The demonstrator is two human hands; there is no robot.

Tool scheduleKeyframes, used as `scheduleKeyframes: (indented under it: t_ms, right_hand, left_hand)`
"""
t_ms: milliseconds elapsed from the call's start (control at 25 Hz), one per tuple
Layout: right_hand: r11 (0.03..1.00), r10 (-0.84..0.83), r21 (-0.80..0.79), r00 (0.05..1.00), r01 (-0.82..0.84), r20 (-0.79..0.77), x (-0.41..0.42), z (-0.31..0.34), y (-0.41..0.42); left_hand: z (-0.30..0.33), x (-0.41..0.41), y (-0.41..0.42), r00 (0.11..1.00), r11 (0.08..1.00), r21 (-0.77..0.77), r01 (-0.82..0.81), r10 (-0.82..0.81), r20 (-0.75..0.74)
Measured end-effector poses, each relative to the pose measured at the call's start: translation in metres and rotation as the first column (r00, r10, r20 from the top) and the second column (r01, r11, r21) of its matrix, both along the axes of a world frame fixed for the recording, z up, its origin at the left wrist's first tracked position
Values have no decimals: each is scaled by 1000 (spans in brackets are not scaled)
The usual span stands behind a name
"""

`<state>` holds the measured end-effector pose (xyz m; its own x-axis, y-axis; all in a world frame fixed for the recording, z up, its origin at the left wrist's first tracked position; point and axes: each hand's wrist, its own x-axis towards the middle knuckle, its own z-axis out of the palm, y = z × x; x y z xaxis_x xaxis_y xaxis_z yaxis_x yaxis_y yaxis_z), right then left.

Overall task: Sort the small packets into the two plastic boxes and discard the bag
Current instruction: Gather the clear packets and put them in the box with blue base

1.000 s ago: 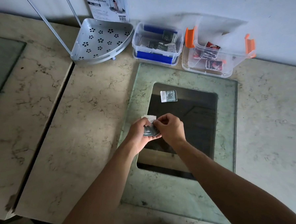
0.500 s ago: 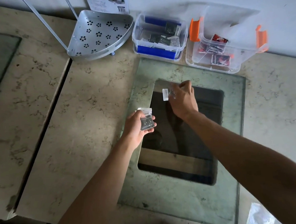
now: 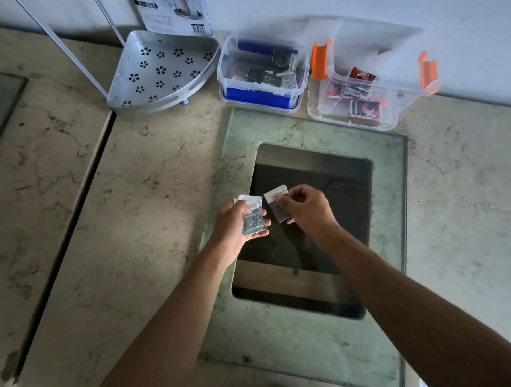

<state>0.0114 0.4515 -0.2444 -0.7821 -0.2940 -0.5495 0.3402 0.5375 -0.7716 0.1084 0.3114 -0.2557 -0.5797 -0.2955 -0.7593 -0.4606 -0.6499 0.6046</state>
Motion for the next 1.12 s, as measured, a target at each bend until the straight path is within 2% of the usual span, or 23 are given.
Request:
scheduleKeyframes:
  t_ms: [120,240,280,360,440,480,560,680,800,880,1000,1120]
  right_hand:
    - [981,-143,-116,982,157,126,29,8,-1]
    - [979,-178,-74,971,192,159,47,8,-6]
    - [985,-169,-24,979,172,112,51,5,-8]
    - [988,-81,124,993,91,-89,57,1,-9]
    - [984,-16,172,981,51,-195,60,2,-10]
    - [987,-15,158,985,42,-171,61,1,-10]
    - [994,-18,104,999,21,-26,61,-5,-11]
    - [998,14,-67,981,-1,194,58,-10,-6]
    - [971,-50,-220,977,97,206,47,-2,2]
    - [967,-64,-234,986,100,154,35,4,3]
    - [988,-50,-147,999,50,-1,3,12,-7]
    - [996,3,-85,988,-16,-156,-43,27,-31]
  left_hand:
    - [4,7,11,999,998,32,50,-50,1]
    - [6,12,18,999,989,147,16,-10,-43]
    - [9,13,21,998,981,192,-24,35,-51]
    - [12,11,25,993,969,228,-96,109,-44]
    - [10,9,27,985,963,217,-162,173,-30]
    - [8,8,28,979,956,224,-187,200,-37]
    - [8,9,27,973,951,241,-191,216,-82]
    - [6,8,25,978,978,173,-118,145,-152]
    - [-1,3,21,977,992,84,-98,112,-181]
    - [2,-4,15,983,997,-19,-74,69,-170]
    - [13,-34,-4,993,984,-163,-72,55,-102]
    - [31,-77,-33,992,956,-284,-71,39,-118]
